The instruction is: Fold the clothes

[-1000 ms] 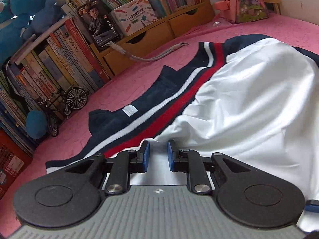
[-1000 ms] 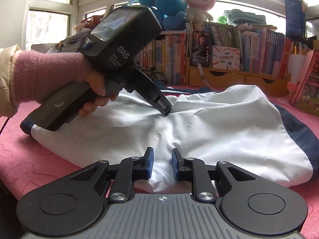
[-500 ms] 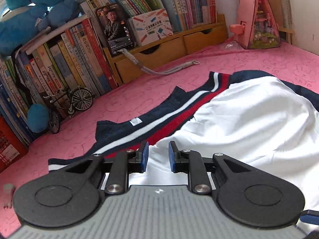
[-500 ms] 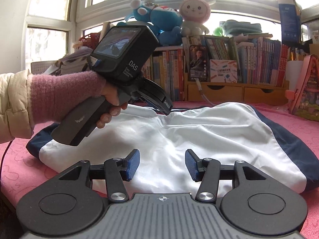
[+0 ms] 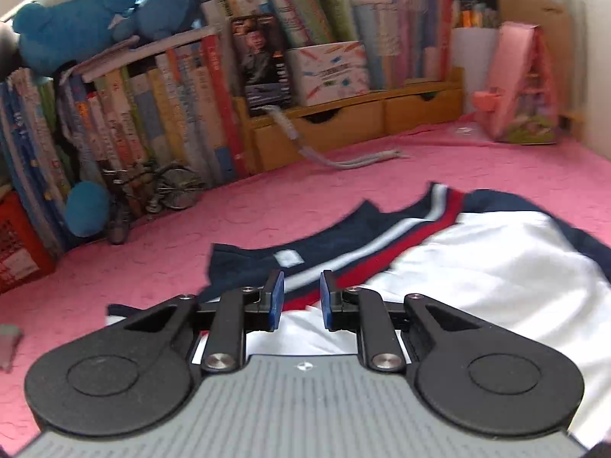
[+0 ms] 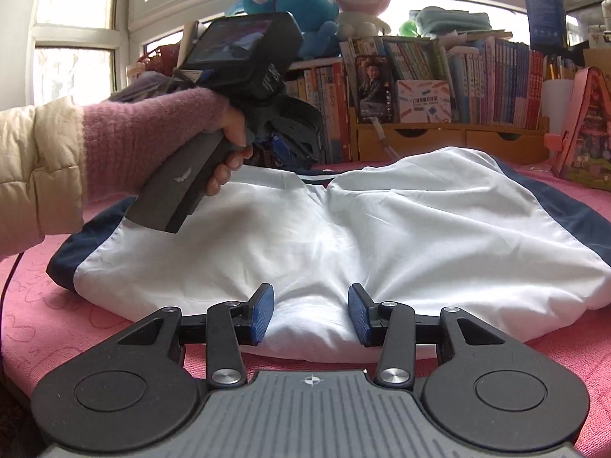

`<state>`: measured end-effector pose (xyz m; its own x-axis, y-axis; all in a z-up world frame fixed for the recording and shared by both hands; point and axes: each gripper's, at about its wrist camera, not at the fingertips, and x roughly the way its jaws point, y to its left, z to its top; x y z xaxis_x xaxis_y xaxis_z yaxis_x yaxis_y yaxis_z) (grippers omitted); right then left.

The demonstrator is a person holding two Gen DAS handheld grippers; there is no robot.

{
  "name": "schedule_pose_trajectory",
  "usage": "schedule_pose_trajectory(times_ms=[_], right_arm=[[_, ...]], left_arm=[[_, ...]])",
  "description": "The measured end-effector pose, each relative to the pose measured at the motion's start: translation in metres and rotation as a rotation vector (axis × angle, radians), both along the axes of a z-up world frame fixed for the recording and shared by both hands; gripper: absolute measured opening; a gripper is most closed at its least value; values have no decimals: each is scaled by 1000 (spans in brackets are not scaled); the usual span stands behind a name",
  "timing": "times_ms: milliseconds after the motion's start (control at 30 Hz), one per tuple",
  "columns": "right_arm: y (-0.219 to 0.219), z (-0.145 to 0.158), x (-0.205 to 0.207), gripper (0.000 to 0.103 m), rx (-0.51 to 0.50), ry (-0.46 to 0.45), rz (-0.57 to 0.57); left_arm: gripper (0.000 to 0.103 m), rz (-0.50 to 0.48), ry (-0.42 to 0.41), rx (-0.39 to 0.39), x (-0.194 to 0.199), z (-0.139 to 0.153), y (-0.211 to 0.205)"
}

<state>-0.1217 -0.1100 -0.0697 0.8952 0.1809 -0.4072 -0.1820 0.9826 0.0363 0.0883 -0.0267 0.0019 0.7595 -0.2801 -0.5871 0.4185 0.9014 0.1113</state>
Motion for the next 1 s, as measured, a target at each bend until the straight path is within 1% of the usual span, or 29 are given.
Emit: schedule_pose_trajectory(times_ms=[33,100,167,200,233,267,333,400,433,467,500,533,567,633,700,767,867,967,1000], right_arm=[[0,0,0,47,2,0,1],[-1,0,0,62,6,0,2],[-1,0,0,63,10,0,3],[-1,0,0,57,12,0,3],[-2,1,0,54,14,0,4],[1,-1,-1,53,0,-7,2],[1,0,1,52,16,9,-5],[1,1,4,51,19,20,-6],[1,1,5,51,16,19,-8],[1,0,5,51,14,17,-9],[2,-1,6,51,12,14,-8],[2,-1,6,51,11,13,-9],[2,-2,5,51,10,11,-9],[3,-3,3,51,9,6,-7],[3,-3,2,51,7,0,-4],[3,-4,2,51,6,-7,-1],[2,-6,1,51,0,-19,5],[2,-5,1,51,-6,-20,11],[2,-5,1,51,-9,-22,13]], left_arm=[[20,-63,27,-7,-14,-1,-3],[20,-184,67,43,-37,-12,-18],[21,-227,71,137,-40,-30,-31],[21,-208,59,151,-32,-38,-32],[21,-188,48,165,-23,-45,-33],[21,-151,35,155,-10,-47,-31],[21,-67,5,141,19,-49,-25],[23,-72,8,121,44,-45,-24],[23,-76,5,126,50,-44,-26],[27,-78,-13,151,54,-43,-28],[27,-64,-28,168,57,-41,-31],[25,-19,-47,185,58,-38,-31],[23,30,-59,186,58,-33,-29],[22,74,-41,114,54,-19,-16],[22,43,-37,37,33,-4,-1],[24,-18,-79,58,-10,-1,3],[25,8,-185,273,-56,-20,8],[25,138,-224,411,-62,-43,36],[25,199,-230,429,-59,-48,51]])
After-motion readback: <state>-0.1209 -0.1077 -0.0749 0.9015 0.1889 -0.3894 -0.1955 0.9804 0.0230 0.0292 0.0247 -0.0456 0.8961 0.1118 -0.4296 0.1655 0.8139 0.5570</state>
